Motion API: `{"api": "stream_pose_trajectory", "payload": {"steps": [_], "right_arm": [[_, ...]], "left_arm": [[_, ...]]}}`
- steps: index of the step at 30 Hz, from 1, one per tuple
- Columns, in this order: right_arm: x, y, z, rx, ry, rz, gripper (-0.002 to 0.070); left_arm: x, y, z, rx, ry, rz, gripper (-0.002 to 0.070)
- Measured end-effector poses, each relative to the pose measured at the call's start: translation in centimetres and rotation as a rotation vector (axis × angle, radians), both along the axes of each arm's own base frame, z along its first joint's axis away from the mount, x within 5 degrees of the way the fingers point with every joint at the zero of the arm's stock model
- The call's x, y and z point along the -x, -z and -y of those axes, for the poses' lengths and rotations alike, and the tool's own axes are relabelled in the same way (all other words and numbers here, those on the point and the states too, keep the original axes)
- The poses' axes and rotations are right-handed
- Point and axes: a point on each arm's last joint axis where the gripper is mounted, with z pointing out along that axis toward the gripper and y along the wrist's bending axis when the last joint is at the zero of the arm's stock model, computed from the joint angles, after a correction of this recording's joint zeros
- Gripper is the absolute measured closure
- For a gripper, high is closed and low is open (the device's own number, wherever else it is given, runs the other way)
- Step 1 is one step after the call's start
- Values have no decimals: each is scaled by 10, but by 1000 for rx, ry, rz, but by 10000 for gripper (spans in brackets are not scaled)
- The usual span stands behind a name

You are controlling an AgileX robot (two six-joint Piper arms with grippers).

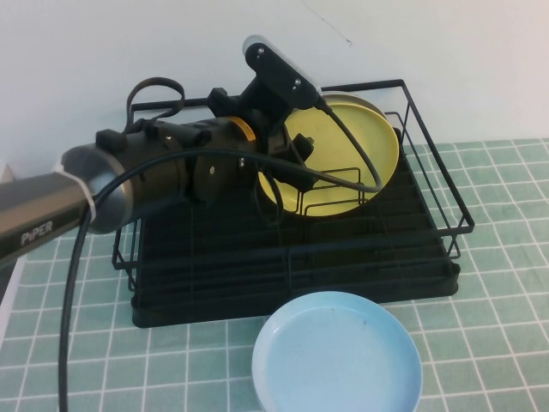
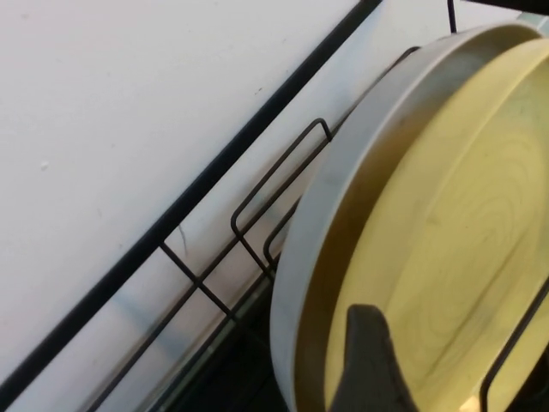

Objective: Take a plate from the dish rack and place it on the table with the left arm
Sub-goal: Grasp the plate from the shelf

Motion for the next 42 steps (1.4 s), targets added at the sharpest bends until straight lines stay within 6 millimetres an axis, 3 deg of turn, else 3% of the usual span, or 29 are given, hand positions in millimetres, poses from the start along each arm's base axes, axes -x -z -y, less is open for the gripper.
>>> {"api": "stream_pose_trajectory", "payload": {"steps": [29, 32, 37, 39, 42], "right_arm": [[0, 0, 0, 0, 2, 0, 678], [0, 0, 0, 0, 2, 0, 678], [0, 0, 0, 0, 2, 0, 678], [0, 0, 0, 0, 2, 0, 678], [0, 0, 0, 0, 2, 0, 678]], "left_arm": [[-31, 18, 18, -69, 36, 51, 271], [-32, 21, 19, -76, 38, 48, 338], [-32, 21, 19, -128, 62, 78, 576], [-32, 21, 19, -139, 67, 85, 618], [-32, 21, 18, -144, 69, 85, 620]]}}
